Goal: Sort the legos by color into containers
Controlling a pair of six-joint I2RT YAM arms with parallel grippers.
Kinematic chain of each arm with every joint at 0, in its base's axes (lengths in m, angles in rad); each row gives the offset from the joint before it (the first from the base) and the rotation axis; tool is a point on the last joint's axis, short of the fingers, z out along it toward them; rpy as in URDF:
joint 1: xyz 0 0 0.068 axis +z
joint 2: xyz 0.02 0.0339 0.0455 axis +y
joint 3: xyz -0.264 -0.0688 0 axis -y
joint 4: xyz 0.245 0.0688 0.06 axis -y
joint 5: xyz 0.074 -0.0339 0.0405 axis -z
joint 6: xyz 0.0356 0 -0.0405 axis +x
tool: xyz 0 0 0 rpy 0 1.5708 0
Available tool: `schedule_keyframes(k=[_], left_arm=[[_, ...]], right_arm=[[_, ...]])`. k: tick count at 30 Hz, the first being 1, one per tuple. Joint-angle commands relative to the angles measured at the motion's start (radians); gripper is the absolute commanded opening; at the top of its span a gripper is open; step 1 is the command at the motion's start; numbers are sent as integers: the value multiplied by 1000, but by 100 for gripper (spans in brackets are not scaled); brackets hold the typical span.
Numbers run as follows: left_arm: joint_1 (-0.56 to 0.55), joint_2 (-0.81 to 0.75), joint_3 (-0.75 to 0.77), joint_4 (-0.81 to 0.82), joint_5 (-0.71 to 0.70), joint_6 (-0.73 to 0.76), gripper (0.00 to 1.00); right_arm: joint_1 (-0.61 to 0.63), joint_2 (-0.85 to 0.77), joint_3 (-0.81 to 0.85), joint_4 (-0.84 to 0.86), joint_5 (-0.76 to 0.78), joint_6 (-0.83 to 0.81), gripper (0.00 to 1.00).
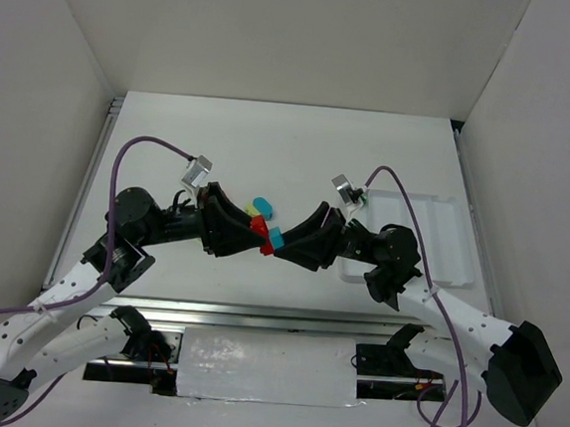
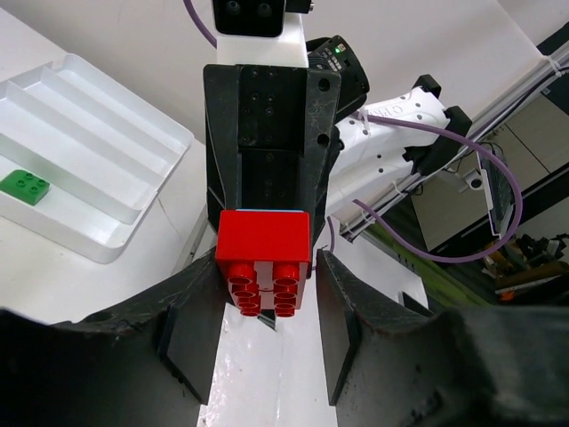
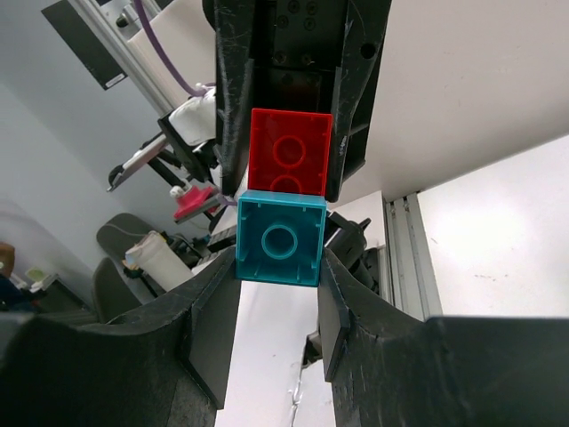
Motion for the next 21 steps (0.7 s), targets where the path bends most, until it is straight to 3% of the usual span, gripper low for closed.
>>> schedule_keyframes(k=[1, 2, 3, 4, 7, 8, 10, 11, 12, 17, 21], left_arm=[[-5, -4, -3, 81, 27, 0, 55], [-5, -3, -4, 86, 27, 0, 53], [-5, -1, -7, 89, 30, 0, 33], [-5, -1, -9, 91, 31, 0, 23], [-5, 0, 2, 66, 33, 12, 0], [-5, 2, 3, 63, 33, 14, 0], [-5, -4, 2, 61, 37, 21, 0], [-5, -6, 0, 63, 44, 27, 0], [-5, -6, 0, 60, 47, 32, 0], [-5, -11, 4, 51, 99, 55, 0], [-5, -8, 0, 41, 111, 60, 0]], right_arm=[[12, 14, 30, 43, 22, -2, 0], [14, 14, 30, 39, 23, -2, 0], [14, 12, 30, 34, 23, -5, 0], [14, 11, 27, 37, 23, -5, 0], [14, -2, 14, 27, 33, -10, 2], [14, -2, 27, 14, 11, -14, 6], [17, 7, 31, 20, -18, -14, 42], [14, 7, 30, 26, -30, -14, 81], [11, 1, 31, 20, -41, -22, 85], [9, -74, 47, -160, 19, -131, 84], [8, -88, 73, -225, 20, -157, 75]])
